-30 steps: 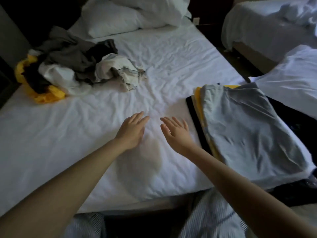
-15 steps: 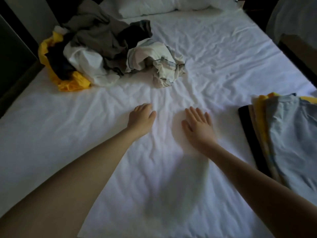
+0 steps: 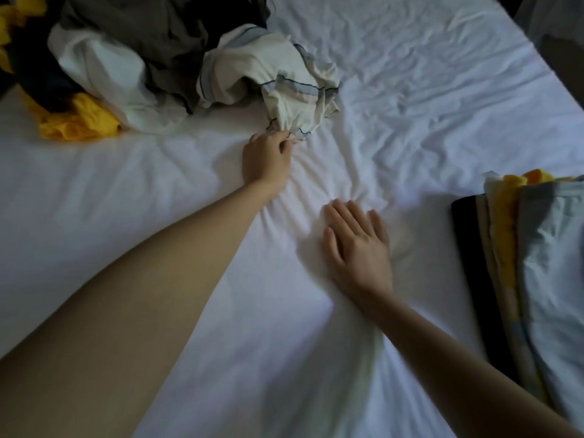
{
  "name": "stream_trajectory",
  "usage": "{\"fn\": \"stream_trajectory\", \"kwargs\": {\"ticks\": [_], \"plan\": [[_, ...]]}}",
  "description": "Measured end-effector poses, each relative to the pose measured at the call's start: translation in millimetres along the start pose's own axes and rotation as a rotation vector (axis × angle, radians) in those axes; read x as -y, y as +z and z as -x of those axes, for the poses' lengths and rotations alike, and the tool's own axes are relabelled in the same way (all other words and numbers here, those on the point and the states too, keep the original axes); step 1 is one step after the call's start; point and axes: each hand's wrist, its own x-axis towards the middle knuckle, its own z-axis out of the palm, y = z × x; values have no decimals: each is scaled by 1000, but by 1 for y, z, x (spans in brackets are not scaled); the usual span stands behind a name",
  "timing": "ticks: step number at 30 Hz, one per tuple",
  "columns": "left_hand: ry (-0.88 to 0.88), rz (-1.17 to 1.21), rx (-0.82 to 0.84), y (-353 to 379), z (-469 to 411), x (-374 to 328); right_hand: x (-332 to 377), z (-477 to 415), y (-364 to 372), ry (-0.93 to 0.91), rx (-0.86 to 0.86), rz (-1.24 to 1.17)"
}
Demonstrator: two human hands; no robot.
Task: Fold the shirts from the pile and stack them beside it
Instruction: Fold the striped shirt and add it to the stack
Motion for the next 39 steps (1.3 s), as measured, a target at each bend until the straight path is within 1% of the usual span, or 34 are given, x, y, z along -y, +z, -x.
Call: {"fn": "stream_trajectory", "kwargs": {"ticks": [3,5,8,10,12,13,17,18,20,22,25,26,27,29,30,31,33,34,35,36,37,39], "plan": [[-28,8,-74,-13,15,-1,2,0,-1,1,-3,-8],[-25,90,-76,-22,37,-3,3,0,-3,17,12,-13],[-28,238,5,-42,86,-3,6,1,-7,62,57,-50],[6,288,63,-58,126,0,8,3,-14,103,83,-96],[61,324,143,-76,164,2,11,5,-21,181,86,-220],[73,350,182,-83,183,4,13,7,-24,246,85,-335],[123,406,296,-111,227,8,24,8,-42,538,-2,-1037],[132,407,320,-116,232,7,26,7,-46,587,1,-1125],[123,409,373,-126,236,4,29,7,-57,650,44,-1217],[92,387,476,-137,235,-1,33,9,-71,660,124,-1297],[75,267,709,-155,227,-10,38,23,-90,617,229,-1231],[61,233,717,-162,224,-12,38,30,-93,586,255,-1225],[34,212,662,-169,223,-14,41,38,-99,550,292,-1222],[-35,200,407,-180,224,-25,45,56,-107,488,398,-1197],[-67,225,313,-185,226,-36,48,64,-111,459,454,-1185],[-106,275,302,-189,227,-48,52,71,-114,422,505,-1161],[-211,348,414,-187,229,-70,60,78,-121,346,573,-1077],[-232,333,443,-183,229,-77,64,80,-124,320,594,-1036],[-226,304,432,-179,228,-81,66,80,-127,308,608,-986],[-217,307,386,-176,226,-80,67,80,-130,308,615,-947],[-230,363,322,-176,224,-78,67,79,-133,314,620,-912],[-336,623,206,-178,219,-57,64,78,-139,341,616,-861]]}}
